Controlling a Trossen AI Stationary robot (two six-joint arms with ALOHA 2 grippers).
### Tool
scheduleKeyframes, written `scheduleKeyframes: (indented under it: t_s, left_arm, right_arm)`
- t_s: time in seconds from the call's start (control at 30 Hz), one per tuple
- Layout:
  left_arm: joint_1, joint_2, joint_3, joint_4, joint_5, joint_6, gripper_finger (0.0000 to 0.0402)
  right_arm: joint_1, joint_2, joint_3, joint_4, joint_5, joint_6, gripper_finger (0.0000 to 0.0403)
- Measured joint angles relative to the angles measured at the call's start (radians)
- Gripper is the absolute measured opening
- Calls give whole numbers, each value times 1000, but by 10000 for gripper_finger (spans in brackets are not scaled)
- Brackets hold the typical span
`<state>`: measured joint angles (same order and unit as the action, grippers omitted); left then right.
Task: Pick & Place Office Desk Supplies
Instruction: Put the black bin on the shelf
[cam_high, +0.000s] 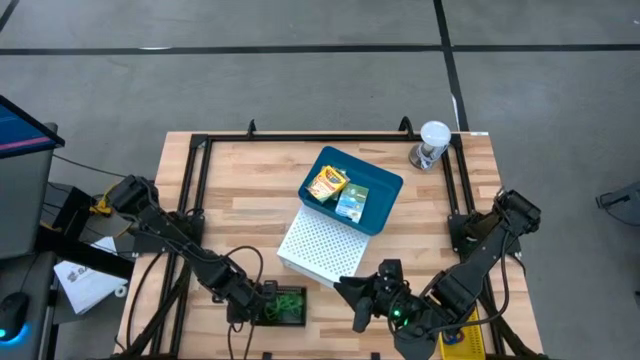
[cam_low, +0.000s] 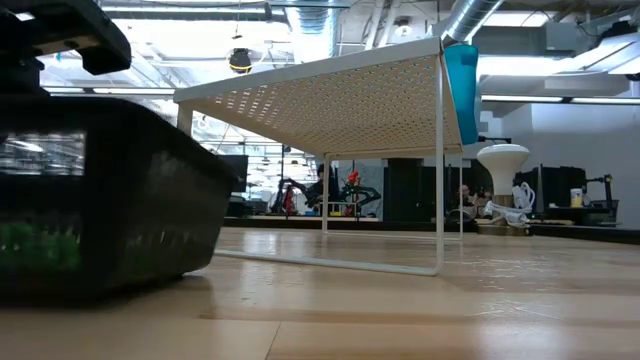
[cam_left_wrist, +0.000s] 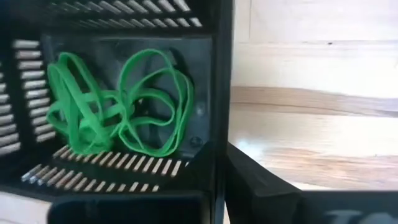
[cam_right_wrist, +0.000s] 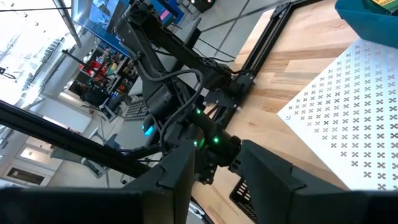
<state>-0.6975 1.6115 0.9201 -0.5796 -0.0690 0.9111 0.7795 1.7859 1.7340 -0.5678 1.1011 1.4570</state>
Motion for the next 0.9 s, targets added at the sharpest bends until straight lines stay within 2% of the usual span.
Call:
scheduleKeyframes:
  t_s: [0.23, 0.53, 0.7, 0.9]
  left_arm:
    - [-3, -57, 0, -51, -2, -25, 4]
    - [-58, -320, 37, -222, -35, -112, 2]
    - [-112, -350, 194, -390, -127, -228, 2]
    - [-87, -224, 461, -631, -184, -466, 1]
  right_arm:
    - [0, 0, 0, 0, 0, 0, 130]
    - [-1, 0, 0, 0, 1, 1, 130]
    - [-7, 0, 0, 0, 5, 1, 130]
    - [-11, 0, 0, -7, 7, -2, 130]
